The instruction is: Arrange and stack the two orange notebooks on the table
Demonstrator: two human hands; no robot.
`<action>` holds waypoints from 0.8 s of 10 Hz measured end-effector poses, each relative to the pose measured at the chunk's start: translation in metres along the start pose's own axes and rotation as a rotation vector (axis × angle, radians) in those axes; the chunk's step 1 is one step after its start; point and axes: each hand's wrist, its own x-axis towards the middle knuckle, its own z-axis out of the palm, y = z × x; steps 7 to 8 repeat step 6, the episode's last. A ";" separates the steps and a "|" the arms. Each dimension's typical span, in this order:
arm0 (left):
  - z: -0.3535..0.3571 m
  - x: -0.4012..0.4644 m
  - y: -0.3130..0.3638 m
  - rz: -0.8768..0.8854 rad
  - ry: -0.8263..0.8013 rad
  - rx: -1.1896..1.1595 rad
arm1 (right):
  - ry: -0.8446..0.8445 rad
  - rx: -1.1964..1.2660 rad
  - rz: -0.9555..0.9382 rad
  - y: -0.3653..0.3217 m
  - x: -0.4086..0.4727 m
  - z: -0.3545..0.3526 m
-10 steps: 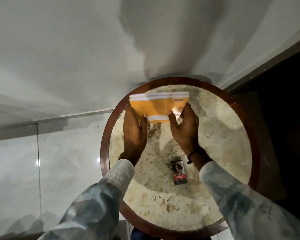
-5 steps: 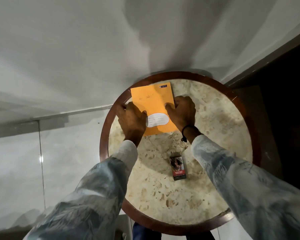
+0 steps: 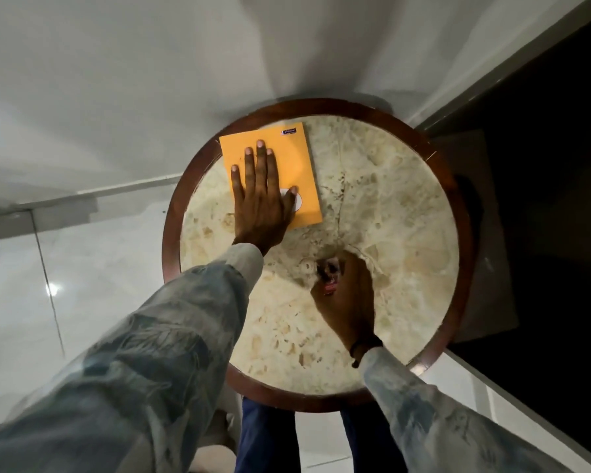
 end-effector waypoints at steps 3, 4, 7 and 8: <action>0.005 0.000 -0.002 0.021 0.002 0.050 | 0.313 0.038 -0.060 -0.044 0.168 -0.053; 0.003 -0.001 -0.001 0.008 -0.020 0.062 | 0.191 -0.071 -0.101 -0.046 0.172 -0.053; -0.038 -0.009 0.005 0.074 -0.032 0.054 | 0.284 0.377 -0.073 -0.075 0.157 -0.114; -0.038 -0.009 0.005 0.074 -0.032 0.054 | 0.284 0.377 -0.073 -0.075 0.157 -0.114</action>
